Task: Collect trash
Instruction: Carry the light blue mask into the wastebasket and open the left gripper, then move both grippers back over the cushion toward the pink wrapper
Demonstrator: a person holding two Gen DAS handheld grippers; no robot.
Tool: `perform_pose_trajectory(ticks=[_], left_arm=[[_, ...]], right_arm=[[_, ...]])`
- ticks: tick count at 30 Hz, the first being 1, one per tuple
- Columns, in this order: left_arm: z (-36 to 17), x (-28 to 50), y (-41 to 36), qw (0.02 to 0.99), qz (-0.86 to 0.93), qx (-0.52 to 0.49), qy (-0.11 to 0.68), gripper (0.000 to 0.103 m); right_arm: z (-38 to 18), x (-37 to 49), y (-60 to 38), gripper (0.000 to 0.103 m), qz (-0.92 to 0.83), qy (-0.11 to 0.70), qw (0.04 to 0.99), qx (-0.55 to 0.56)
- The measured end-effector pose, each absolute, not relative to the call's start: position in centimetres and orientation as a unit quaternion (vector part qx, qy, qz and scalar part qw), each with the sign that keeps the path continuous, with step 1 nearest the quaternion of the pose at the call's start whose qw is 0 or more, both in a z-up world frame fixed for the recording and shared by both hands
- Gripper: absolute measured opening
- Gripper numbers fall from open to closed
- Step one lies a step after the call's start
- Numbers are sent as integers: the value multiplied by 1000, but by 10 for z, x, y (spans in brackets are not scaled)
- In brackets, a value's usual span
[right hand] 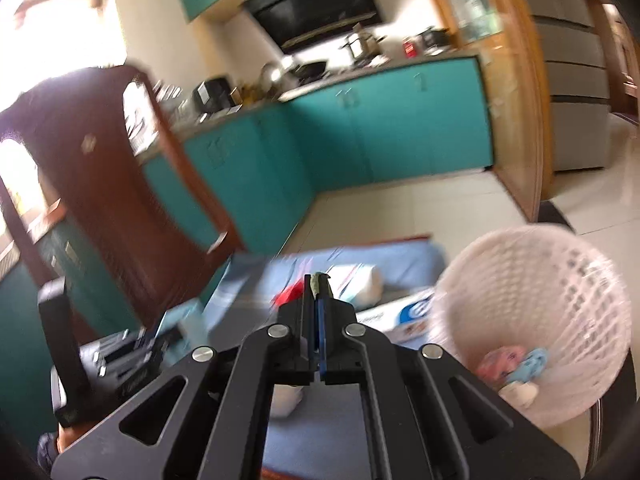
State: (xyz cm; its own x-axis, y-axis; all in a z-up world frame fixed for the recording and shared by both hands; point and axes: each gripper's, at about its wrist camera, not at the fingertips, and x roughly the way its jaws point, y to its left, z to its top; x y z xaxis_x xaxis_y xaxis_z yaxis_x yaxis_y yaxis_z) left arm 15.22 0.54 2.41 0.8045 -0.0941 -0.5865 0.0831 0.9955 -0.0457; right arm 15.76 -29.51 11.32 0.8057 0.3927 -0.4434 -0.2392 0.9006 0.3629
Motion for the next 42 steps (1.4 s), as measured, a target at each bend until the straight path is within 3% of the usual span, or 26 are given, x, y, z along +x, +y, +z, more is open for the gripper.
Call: perform_pose_trajectory(ticks=[5,6,7,9,12,20,29,30,32,33,38,42], left_arm=[[24,152,4,949,-48,-8,311,9],[24,152,4,949,-49,-6,311,9],[23,152,3,949,-50,-5,312,9],[23,152,1,949,-50,-3,313,9],[24,152,-1,948,-52,-2,314,9],[21,149,-32,942,-93,11,322,9],[61,178,-177,918,-253,36,302,9],[67,187,-194,914,-270,30,302,13],[71,211,-224,902,-289,16,320,50],[69,217,-229,903,-280,14,325,78],[56,203,-195,916,-229,5,330,77],[60,165,-125,940,-172,14,294,88]], right_arm=[[103,169,-342,3,99,257,946,170],[94,173,-351,13,86,264,944,180],[85,177,-357,50,78,275,940,186],[62,180,-369,93,33,303,932,197],[53,175,-373,93,32,320,920,222],[80,120,-351,96,-9,232,958,171],[89,80,-413,97,-97,121,954,257],[90,77,-418,97,-103,114,952,265],[90,74,-425,97,-105,103,950,276],[90,76,-427,97,-103,107,949,277],[84,93,-420,97,-67,151,950,266],[81,104,-395,97,-27,187,954,232]])
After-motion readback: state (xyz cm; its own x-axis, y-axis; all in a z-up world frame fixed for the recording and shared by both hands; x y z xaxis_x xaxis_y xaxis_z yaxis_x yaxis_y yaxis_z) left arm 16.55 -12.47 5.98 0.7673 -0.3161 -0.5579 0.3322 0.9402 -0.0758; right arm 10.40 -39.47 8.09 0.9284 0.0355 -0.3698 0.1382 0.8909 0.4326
